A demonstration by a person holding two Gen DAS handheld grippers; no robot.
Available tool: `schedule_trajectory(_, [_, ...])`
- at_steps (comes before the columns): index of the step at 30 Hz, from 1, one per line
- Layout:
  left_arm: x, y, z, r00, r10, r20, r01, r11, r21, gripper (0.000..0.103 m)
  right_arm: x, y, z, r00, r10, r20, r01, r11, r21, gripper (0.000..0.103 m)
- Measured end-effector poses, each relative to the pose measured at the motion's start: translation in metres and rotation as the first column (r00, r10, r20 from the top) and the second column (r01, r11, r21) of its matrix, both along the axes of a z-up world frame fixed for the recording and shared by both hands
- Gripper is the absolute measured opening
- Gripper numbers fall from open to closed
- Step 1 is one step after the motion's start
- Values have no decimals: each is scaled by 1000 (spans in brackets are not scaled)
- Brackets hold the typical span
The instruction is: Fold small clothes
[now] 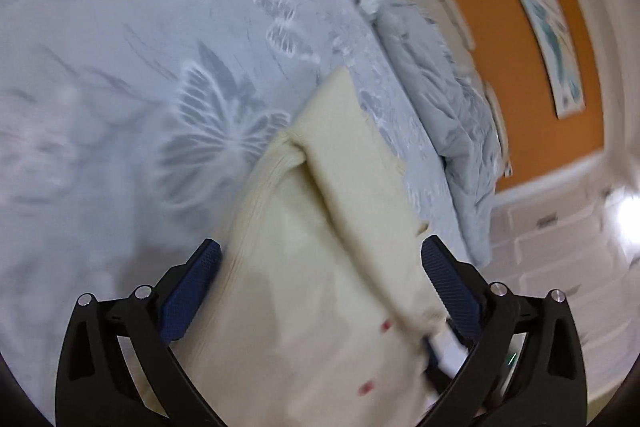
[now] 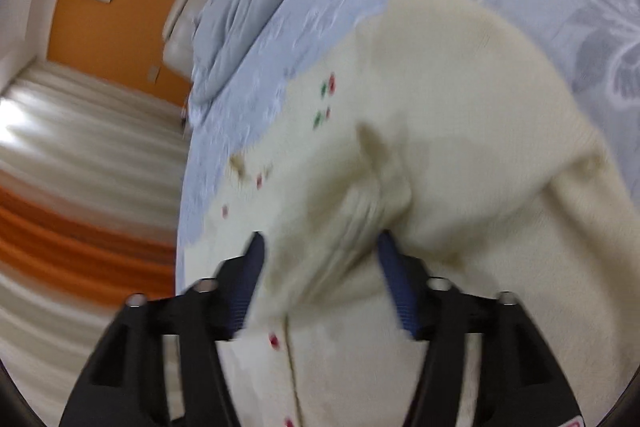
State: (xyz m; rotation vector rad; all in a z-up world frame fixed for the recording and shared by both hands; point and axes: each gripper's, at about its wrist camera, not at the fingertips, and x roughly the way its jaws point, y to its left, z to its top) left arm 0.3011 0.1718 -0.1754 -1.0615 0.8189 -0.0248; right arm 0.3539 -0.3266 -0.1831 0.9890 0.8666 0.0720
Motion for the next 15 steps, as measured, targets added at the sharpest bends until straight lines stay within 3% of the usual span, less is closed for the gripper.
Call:
schedule_trajectory(2, [26, 2, -7, 998, 49, -36, -50, 998, -44, 97, 7, -3, -3, 1000, -17, -17, 17, 999, 28, 61])
schedule_trajectory(3, [37, 3, -9, 996, 66, -59, -69, 997, -37, 93, 15, 3, -5, 999, -9, -41, 10, 1000, 19, 29])
schedule_trajectory(4, [52, 3, -11, 992, 77, -96, -79, 997, -22, 72, 23, 10, -10, 996, 23, -90, -24, 1000, -11, 9])
schedule_trajectory(5, [62, 3, -12, 989, 74, -125, -77, 997, -19, 34, 34, 16, -10, 987, 68, -146, -77, 996, -53, 11])
schedule_trajectory(6, [74, 3, -9, 983, 68, -169, -74, 997, -25, 27, 37, 22, 5, 992, 85, -91, -92, 992, -82, 10])
schedule_trajectory(7, [79, 4, -2, 985, 72, -154, -78, 996, -36, 27, 35, 23, 28, 994, 109, 16, -107, 990, -97, 10])
schedule_trajectory(8, [82, 5, 16, 993, 82, -89, -83, 996, -14, 28, 25, 24, 61, 980, 125, 154, -109, 988, -112, 10])
schedule_trajectory(10, [80, 3, 35, 998, 59, 7, -59, 998, 28, 27, 9, 16, 105, 936, 133, 326, -85, 984, -156, 9])
schedule_trajectory(11, [77, 2, 40, 998, 54, 40, -56, 997, 57, 27, 7, 10, 110, 929, 124, 348, -57, 979, -198, 9])
schedule_trajectory(13, [67, -1, 26, 996, 87, 36, -92, 981, 170, 27, 15, -8, 83, 959, 94, 268, -25, 967, -252, 9])
schedule_trajectory(14, [67, -1, 10, 996, 91, -4, -88, 977, 194, 27, 30, -20, 39, 992, 74, 103, -45, 966, -254, 10])
schedule_trajectory(15, [69, -1, -20, 991, 81, -102, -57, 974, 220, 27, 38, -27, 0, 997, 69, -46, -79, 964, -253, 7])
